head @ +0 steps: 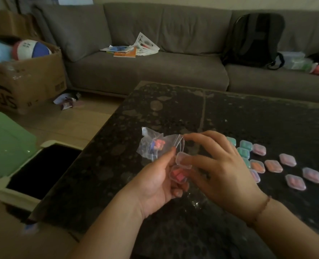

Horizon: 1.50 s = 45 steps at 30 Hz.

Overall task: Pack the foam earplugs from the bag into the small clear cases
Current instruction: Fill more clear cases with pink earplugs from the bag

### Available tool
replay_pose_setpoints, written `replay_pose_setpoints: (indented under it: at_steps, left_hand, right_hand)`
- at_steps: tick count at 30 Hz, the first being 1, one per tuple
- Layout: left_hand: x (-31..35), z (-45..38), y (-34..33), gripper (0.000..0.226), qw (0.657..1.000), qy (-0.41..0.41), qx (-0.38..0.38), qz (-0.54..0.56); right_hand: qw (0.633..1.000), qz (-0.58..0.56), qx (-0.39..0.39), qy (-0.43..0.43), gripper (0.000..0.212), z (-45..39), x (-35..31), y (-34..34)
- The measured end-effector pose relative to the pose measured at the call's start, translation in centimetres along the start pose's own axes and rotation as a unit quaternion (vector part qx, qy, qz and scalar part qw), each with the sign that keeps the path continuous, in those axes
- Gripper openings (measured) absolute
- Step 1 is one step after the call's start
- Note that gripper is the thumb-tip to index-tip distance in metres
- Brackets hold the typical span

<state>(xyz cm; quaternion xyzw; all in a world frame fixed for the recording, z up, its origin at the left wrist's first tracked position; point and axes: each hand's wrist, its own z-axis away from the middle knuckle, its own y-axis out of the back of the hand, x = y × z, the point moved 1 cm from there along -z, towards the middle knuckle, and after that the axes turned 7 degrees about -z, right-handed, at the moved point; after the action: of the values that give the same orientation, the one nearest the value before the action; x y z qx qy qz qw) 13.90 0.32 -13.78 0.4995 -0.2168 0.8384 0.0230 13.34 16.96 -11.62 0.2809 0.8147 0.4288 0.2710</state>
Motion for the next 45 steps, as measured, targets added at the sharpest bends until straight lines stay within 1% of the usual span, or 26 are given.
replay_pose_setpoints:
  at_steps: [2,3,5,8,10,12,13,16,19,22,24,27,29,30,33,36,38,40,43,45]
  left_hand:
    - [0.0,-0.2,0.1,0.059,1.0,0.003,0.012,-0.001]
    - [-0.1,-0.3,0.1,0.06,1.0,0.004,0.021,-0.003]
    - [0.0,-0.4,0.2,0.059,1.0,0.005,0.028,0.001]
    - [0.3,-0.3,0.2,0.055,0.999,-0.003,0.027,0.039]
    - [0.4,-0.2,0.2,0.04,0.997,-0.019,0.028,0.065]
    - [0.3,-0.3,0.3,0.023,0.997,-0.04,0.026,0.068]
    - [0.3,-0.3,0.4,0.023,0.996,-0.045,0.03,0.067]
    - [0.0,-0.3,0.4,0.037,0.997,-0.048,0.045,0.049]
    - [0.1,-0.2,0.1,0.041,0.996,-0.067,0.057,0.007]
    - [0.0,-0.2,-0.5,0.05,0.992,-0.086,0.072,-0.06]
    - [-0.1,-0.3,-0.9,0.052,0.988,-0.099,0.076,-0.094]
    - [0.0,-0.6,-1.6,0.05,0.984,-0.113,0.076,-0.113]
    - [0.0,-1.2,-2.5,0.047,0.978,-0.133,0.076,-0.142]
    - [-0.1,-1.5,-3.1,0.044,0.969,-0.151,0.086,-0.174]
    - [-0.8,-2.7,-5.4,0.033,0.921,-0.228,0.118,-0.294]
    - [-2.0,-4.0,-8.4,0.028,0.896,-0.268,0.098,-0.339]
    - [-2.9,-5.2,-10.8,0.028,0.871,-0.293,0.089,-0.386]
    - [-3.6,-6.7,-13.5,0.026,0.84,-0.307,0.073,-0.443]
    - [-4.2,-9.8,-17.6,0.028,0.808,-0.31,0.036,-0.499]
    - [-4.2,-12.0,-20.4,0.032,0.794,-0.296,0.019,-0.531]
  right_hand:
    - [0.995,-0.07,0.045,-0.055,0.033,0.3,0.1,0.0]
    - [0.991,-0.093,0.057,-0.083,0.039,0.3,0.2,-0.1]
    - [0.987,-0.11,0.047,-0.109,0.048,0.4,0.2,-0.2]
    - [0.99,-0.113,0.016,-0.077,0.044,0.5,-0.2,-0.4]
    - [0.993,-0.106,-0.006,-0.054,0.045,0.7,-0.2,-0.5]
    - [0.995,-0.088,-0.016,-0.042,0.049,0.8,0.0,-0.6]
    - [0.994,-0.093,-0.014,-0.047,0.051,0.8,0.1,-0.6]
    - [0.991,-0.121,-0.012,-0.059,0.056,0.9,0.3,-0.7]
    - [0.989,-0.129,-0.013,-0.066,0.058,1.0,0.5,-0.8]
    - [0.991,-0.116,-0.015,-0.068,0.06,1.1,0.8,-1.0]
    - [0.993,-0.101,-0.018,-0.059,0.058,1.1,0.9,-0.8]
    - [0.996,-0.075,-0.028,-0.045,0.05,1.0,0.8,0.0]
    - [0.996,-0.069,-0.024,-0.057,0.043,1.0,1.4,1.0]
    - [0.994,-0.076,-0.02,-0.072,0.04,1.1,2.1,1.6]
    - [0.987,-0.11,-0.025,-0.111,0.028,2.4,4.2,3.8]
    - [0.988,-0.087,-0.029,-0.126,0.02,5.5,6.0,5.5]
    - [0.982,-0.091,-0.028,-0.165,0.02,8.1,7.3,6.5]
    - [0.974,-0.091,-0.027,-0.204,0.02,10.6,8.9,7.6]
    - [0.964,-0.076,-0.007,-0.255,0.016,13.7,12.3,9.5]
    - [0.952,-0.063,0.003,-0.298,0.022,15.1,15.0,10.6]
